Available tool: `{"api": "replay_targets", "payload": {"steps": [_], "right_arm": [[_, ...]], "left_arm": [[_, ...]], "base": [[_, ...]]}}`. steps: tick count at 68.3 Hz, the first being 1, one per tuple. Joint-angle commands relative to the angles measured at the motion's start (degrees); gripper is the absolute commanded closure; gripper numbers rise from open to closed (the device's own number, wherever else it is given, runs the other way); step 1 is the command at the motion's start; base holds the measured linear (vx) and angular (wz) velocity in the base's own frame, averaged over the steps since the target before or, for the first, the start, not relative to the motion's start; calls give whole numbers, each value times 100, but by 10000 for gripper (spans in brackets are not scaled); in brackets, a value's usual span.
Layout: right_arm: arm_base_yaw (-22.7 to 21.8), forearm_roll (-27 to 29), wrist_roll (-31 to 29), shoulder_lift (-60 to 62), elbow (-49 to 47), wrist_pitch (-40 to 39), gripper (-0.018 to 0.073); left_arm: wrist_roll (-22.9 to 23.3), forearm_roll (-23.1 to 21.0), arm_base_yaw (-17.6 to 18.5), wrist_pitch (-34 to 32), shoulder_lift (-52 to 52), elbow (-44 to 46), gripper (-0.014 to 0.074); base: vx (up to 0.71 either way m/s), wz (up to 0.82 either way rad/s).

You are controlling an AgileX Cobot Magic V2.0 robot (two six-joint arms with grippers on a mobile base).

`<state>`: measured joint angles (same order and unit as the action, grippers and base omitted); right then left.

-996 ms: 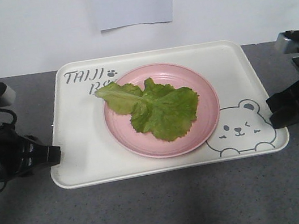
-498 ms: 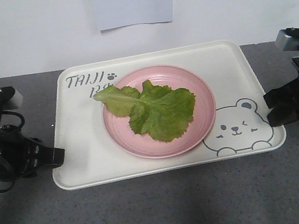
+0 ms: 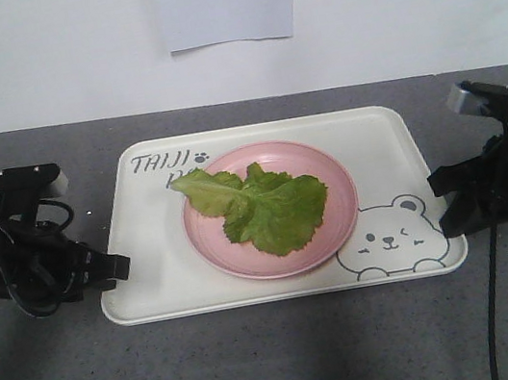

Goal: Transfer vegetables to tray and serve
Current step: 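Lower the tray onto the counter and open both grippers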

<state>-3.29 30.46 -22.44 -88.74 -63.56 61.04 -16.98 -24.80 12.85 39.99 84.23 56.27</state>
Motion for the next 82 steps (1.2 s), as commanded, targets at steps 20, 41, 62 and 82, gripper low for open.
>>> {"api": "replay_targets", "payload": {"steps": [20, 41, 62, 82], "right_arm": [[47, 452, -158, -483, -166, 128, 560], [47, 181, -49, -560, -166, 233, 507], [47, -27, -31, -560, -166, 251, 329], [47, -408, -26, -236, -166, 441, 195]], "left_arm": [[-134, -183, 45, -648, 257, 174, 602], [-134, -183, 45, -449, 363, 174, 570], [-134, -189, 45, -415, 258, 174, 332], [-129, 100, 45, -146, -378, 174, 211]], "base": [[0, 0], [0, 0], [0, 0], [0, 0]]}}
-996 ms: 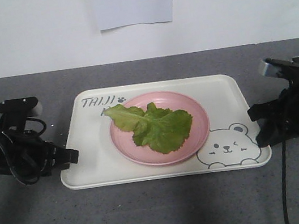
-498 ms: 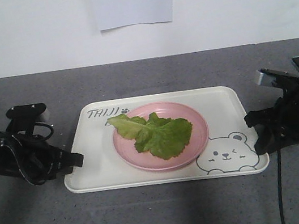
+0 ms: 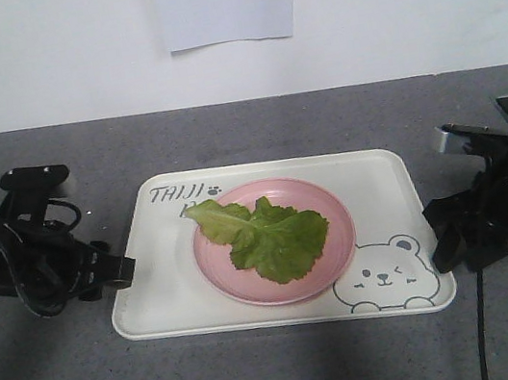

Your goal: Transfer vegetables to tray and serve

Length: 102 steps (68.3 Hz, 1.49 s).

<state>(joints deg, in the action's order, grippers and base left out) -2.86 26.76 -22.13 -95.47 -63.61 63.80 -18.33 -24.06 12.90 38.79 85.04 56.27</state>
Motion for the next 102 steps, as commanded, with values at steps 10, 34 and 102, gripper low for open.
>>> {"api": "replay_targets", "payload": {"steps": [10, 34, 102], "right_arm": [[4, -423, 168, 946, -161, 342, 206], [4, -1223, 733, 2830, -161, 619, 258], [4, -2009, 687, 6373, 2310, -944, 274]], "left_arm": [[23, 283, 40, 217, -1016, 174, 218], [990, 1583, 40, 1102, -2512, 174, 219], [2112, 2752, 40, 79, -4941, -1824, 240]], "base": [[0, 0], [0, 0], [0, 0]]}}
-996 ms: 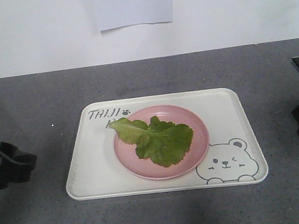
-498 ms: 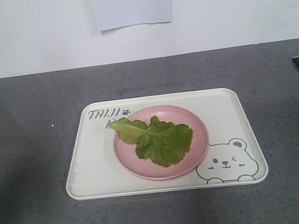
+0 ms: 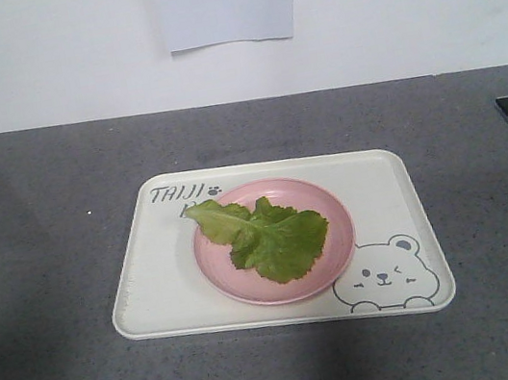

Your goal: Transfer vegetables to tray and serve

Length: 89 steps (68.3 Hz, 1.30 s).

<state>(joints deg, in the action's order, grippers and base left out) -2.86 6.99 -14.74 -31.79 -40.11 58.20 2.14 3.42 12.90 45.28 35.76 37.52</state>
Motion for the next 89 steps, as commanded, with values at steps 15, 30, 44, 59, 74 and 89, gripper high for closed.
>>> {"api": "replay_targets", "payload": {"steps": [15, 30, 44, 59, 74, 89], "right_arm": [[4, -40, -33, 1, 5, -524, 379], [4, -16, -33, 1, 5, -617, 527], [4, -10, -9, 1, 5, -624, 569], [4, -10, -8, 1, 5, -602, 569], [4, -10, -17, 1, 5, -603, 569], [4, -10, -17, 1, 5, -603, 569]], "left_arm": [[66, -1, 40, -562, -14, 44, 416], [66, -24, 40, -568, -14, 44, 587], [59, -26, 40, -407, -14, 44, 603], [59, -26, 40, -394, -14, 44, 603], [59, -26, 40, -394, -14, 44, 603], [59, -36, -7, -377, -163, 31, 602]], "base": [[0, 0], [0, 0], [0, 0], [0, 0], [0, 0], [0, 0]]}}
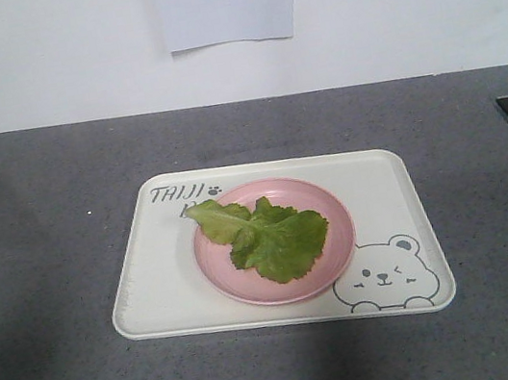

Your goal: Transfer vegetables to tray and serve

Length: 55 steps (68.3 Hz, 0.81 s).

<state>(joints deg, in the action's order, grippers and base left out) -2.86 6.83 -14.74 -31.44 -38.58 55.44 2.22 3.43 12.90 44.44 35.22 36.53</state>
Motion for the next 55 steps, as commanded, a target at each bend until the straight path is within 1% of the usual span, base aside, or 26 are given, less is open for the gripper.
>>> {"api": "replay_targets", "payload": {"steps": [1, 6, 10, 16, 19, 25, 30, 32, 38, 46, 51, 55], "right_arm": [[4, 6, -17, -34, -149, -326, 569], [4, 6, -17, -34, -149, -326, 569], [4, 27, -15, -34, -149, -326, 569], [4, 55, -15, -34, -149, -326, 569], [4, 55, -15, -34, -149, -326, 569], [4, 55, -15, -34, -149, -326, 569], [4, 55, -15, -34, -149, -326, 569], [4, 55, -15, -34, -149, -326, 569], [4, 55, -15, -34, -149, -326, 569], [4, 55, -15, -34, -149, -326, 569], [4, 55, -15, -34, -149, -326, 569], [4, 55, -15, -34, -149, -326, 569]], "left_arm": [[51, -38, -20, -293, -153, 124, 602], [8, -3, -145, -457, -471, -72, 602], [24, -33, -267, -876, -764, -372, 602], [51, -40, -460, -1746, -1302, -1024, 602], [51, -57, -565, -2319, -1639, -1453, 602], [51, -201, -774, -3184, -2234, -2199, 602], [51, -283, -883, -3639, -2624, -2676, 602], [51, -343, -917, -3785, -2757, -2841, 602], [51, -343, -929, -4130, -3104, -3300, 602], [51, -343, -930, -4444, -3413, -3741, 602], [51, -506, -930, -4560, -3562, -3958, 602], [51, -639, -930, -4384, -3654, -3954, 602]], "base": [[0, 0], [0, 0], [0, 0], [0, 0], [0, 0], [0, 0], [0, 0], [0, 0], [0, 0], [0, 0], [0, 0], [0, 0]]}}
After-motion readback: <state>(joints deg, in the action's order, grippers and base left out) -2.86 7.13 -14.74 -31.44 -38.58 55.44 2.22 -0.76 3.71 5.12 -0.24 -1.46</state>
